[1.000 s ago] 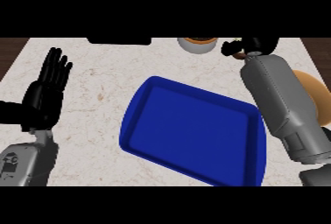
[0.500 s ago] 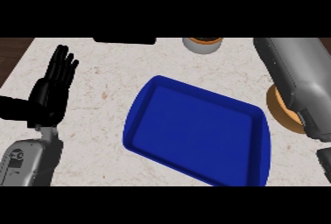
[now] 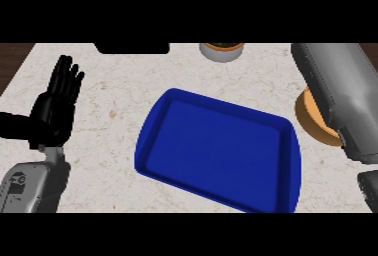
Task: Pick the cupcake from the tray and place it in the pot
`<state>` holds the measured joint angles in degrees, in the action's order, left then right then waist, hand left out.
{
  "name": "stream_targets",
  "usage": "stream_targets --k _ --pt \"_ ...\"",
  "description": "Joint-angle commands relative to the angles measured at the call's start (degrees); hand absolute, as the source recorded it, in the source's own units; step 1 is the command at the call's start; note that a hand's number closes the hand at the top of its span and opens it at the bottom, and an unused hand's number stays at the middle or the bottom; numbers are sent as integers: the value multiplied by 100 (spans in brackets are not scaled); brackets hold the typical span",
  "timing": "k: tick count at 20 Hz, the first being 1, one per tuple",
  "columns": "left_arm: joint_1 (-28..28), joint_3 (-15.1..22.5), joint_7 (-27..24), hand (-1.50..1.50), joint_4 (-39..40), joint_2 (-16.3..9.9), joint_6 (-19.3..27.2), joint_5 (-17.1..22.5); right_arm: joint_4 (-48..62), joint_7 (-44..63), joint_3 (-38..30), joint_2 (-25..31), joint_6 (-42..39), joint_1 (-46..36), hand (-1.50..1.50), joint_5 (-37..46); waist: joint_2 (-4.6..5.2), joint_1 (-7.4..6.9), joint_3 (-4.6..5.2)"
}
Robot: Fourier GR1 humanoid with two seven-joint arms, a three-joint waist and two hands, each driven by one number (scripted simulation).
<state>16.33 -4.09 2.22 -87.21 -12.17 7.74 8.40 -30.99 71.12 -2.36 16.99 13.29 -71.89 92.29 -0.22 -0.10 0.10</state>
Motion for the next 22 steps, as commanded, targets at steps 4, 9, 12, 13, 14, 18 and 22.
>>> stream_targets --k 4,9,12,13,14,18,22 --pt "-51 -136 140 0 -66 -101 48 6 -931 929 -330 130 -70 825 150 100 -74 236 -9" --pt "-58 -150 80 0 -13 -20 36 38 -1796 433 -673 296 -231 1449 150 -13 -29 144 -7" --pt "-191 -74 36 0 -112 -10 -33 0 -2200 135 -847 380 276 2452 150 -28 -13 145 -10" --pt "-172 -208 120 0 -149 -123 -87 95 -2739 197 -777 294 -170 2478 150 12 -38 163 -7" --pt "-45 -76 93 0 -83 29 118 -97 -2934 -14 -863 326 -108 2757 150 -98 -27 172 -8" --pt "-7 -182 -93 0 157 -39 -144 50 -2975 -290 -1350 486 -59 3108 150 -297 10 99 -8" --pt "-239 -52 -47 0 -90 71 -84 -15 -3083 -457 -1905 37 183 3486 150 -973 2 90 -13"
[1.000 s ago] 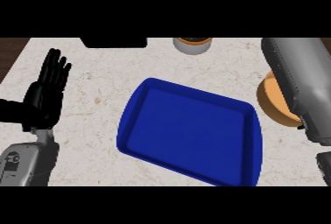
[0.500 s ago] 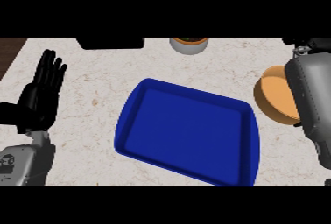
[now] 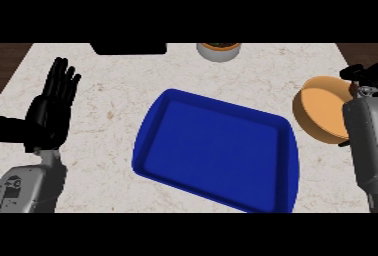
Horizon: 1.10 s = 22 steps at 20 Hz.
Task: Pick the cupcake from the tray and place it in the pot
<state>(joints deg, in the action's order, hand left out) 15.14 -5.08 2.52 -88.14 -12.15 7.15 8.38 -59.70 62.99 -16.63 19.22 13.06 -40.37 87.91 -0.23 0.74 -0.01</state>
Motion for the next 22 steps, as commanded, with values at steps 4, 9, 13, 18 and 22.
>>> stream_targets --k 4,9,13,18,22 --pt "10 9 83 0 -70 2 -22 -5 -398 -196 -923 -417 602 531 -150 -1271 14 -39 -3" --pt "247 -68 99 0 145 -8 -23 -70 -284 -995 -716 -291 857 554 -150 -1644 24 -72 1" --pt "43 16 173 0 -226 3 -110 -1 -247 -1335 -756 -291 1818 283 -150 -1621 30 -138 -3" --pt "126 -217 101 0 90 -139 -227 106 -879 -1275 -1102 -441 2575 500 -150 -1929 22 -63 -1" --pt "73 -206 246 0 -133 -121 -189 120 -1536 -1146 -1192 -800 3089 748 -150 -1941 5 -57 0"
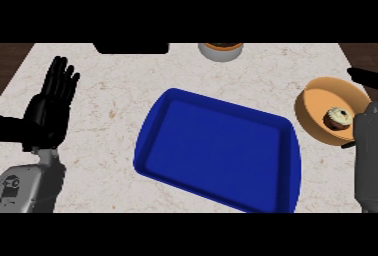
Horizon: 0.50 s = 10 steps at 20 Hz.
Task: Pick the cupcake from the tray and place it in the pot
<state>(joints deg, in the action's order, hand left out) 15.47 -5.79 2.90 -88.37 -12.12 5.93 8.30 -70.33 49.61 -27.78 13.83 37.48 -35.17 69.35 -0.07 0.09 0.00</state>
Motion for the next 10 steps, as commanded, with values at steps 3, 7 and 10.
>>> stream_targets --k 3,7,10 --pt "168 -145 3 0 290 -108 -104 53 -1232 52 -54 -377 788 553 -150 -167 -2 59 2" --pt "-45 -16 8 0 -12 82 120 -101 -2614 -172 -155 -525 664 1639 -150 -558 -28 104 0" --pt "-59 -99 309 0 -315 -120 -102 73 -2913 -239 -327 -293 616 1771 -150 -790 -15 27 -1"
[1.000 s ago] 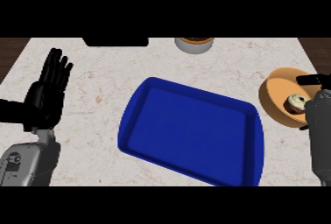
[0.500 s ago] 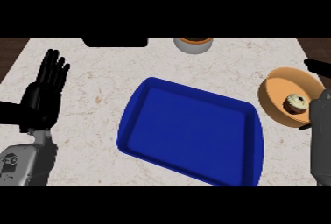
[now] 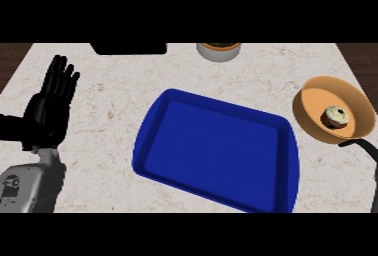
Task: Pick the cupcake from the tray and place it in the pot
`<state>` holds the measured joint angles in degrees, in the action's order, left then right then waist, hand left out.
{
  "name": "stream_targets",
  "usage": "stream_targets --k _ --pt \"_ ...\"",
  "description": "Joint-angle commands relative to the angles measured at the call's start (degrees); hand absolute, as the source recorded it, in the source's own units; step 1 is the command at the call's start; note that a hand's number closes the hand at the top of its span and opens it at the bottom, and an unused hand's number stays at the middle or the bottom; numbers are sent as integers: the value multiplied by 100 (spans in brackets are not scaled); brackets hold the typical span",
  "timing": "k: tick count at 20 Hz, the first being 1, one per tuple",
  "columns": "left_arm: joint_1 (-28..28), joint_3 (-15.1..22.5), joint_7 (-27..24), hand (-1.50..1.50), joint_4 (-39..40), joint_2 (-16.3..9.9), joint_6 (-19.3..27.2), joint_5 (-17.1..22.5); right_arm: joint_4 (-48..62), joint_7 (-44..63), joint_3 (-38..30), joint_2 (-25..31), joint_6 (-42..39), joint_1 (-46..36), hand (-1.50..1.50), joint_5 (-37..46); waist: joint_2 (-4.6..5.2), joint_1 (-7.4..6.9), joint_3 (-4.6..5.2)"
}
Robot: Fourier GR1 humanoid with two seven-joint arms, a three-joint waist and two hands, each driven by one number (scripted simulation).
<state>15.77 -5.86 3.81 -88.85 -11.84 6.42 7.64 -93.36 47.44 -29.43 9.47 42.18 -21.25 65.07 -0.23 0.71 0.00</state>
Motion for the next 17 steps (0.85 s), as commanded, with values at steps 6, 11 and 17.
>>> stream_targets --k 6,11,17 --pt "-174 72 -8 0 -246 146 21 -42 -2427 -395 -176 -333 71 2196 -150 -1091 -5 11 -1" --pt "-350 -174 -226 0 -63 -76 -261 51 -3392 -664 -186 -817 123 3314 -150 -1756 5 9 1" --pt "99 -67 -83 0 170 72 -78 -129 -3628 -1579 -350 -934 266 4422 -150 -2884 11 25 -2"
